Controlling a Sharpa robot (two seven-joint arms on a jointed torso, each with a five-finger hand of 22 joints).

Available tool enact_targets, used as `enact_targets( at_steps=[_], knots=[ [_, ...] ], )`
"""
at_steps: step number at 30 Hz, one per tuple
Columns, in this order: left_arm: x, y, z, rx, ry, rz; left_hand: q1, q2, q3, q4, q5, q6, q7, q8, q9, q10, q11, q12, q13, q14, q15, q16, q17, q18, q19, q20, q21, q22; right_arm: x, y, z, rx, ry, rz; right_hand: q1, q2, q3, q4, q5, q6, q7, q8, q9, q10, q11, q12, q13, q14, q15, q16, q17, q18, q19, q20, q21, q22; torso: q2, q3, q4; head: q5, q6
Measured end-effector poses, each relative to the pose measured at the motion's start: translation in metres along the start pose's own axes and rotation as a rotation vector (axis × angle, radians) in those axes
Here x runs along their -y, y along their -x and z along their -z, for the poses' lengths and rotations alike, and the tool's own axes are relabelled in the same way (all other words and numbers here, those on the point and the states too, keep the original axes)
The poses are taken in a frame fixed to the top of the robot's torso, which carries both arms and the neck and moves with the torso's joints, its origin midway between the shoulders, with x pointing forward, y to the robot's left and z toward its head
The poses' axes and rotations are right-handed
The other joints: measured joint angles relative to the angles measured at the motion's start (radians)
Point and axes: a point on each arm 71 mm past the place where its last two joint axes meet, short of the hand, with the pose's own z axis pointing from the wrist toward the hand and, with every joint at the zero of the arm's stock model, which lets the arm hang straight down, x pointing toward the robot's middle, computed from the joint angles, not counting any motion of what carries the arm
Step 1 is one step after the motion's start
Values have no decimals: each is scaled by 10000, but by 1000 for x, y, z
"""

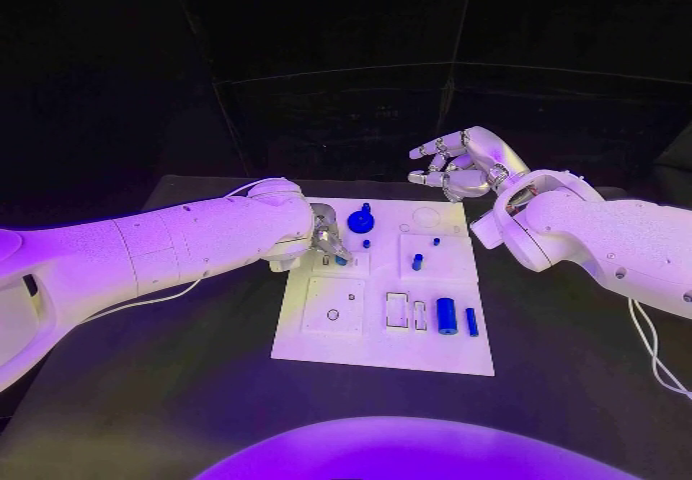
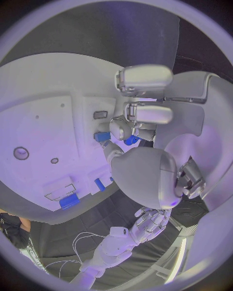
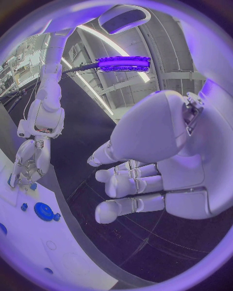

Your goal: Assemble the parts on the task board

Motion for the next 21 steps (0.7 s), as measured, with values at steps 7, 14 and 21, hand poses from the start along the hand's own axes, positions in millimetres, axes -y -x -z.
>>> enact_targets(
  at_steps=[7, 14, 21],
  knots=[
    [1, 0, -1, 0, 3, -6, -183, 103, 78, 76, -30, 17, -17, 220, 147, 38, -37, 64, 39, 0, 0, 0, 0, 1, 36, -35, 35, -1, 0, 0, 0, -6, 0, -1, 0, 0, 0, 0, 0, 0, 0, 0, 0, 0, 0, 0, 0, 0, 0, 0, 1, 0, 0, 0, 0, 0, 0, 3, -2, 1, -15],
    [3, 0, -4, -23, 56, -27, -575, 115, 350, -114, -37, 37, -37, 400, 254, 53, -51, 131, 82, -32, -40, 0, 0, 0, 0, -71, 35, -1, -1, -1, -1, -23, 15, -10, 0, 0, 0, 0, 0, 0, 0, 0, 0, 0, 0, 0, 1, 0, 0, 0, 1, 0, 0, 0, 0, 1, 1, 5, -9, 12, -16],
    [4, 1, -7, -115, 146, -49, -959, 10, 459, -221, -37, 129, -129, 498, 307, 125, -123, 180, 112, 1, -73, 0, 0, 0, 34, -105, 73, -2, 0, -1, -1, -22, 7, -6, 0, 0, 0, 0, 41, 0, 0, 0, 0, 0, 0, 0, -11, 0, 0, 0, 1, 0, -35, -35, 0, -16, 3, 10, -10, 0, -48]
  ],
)
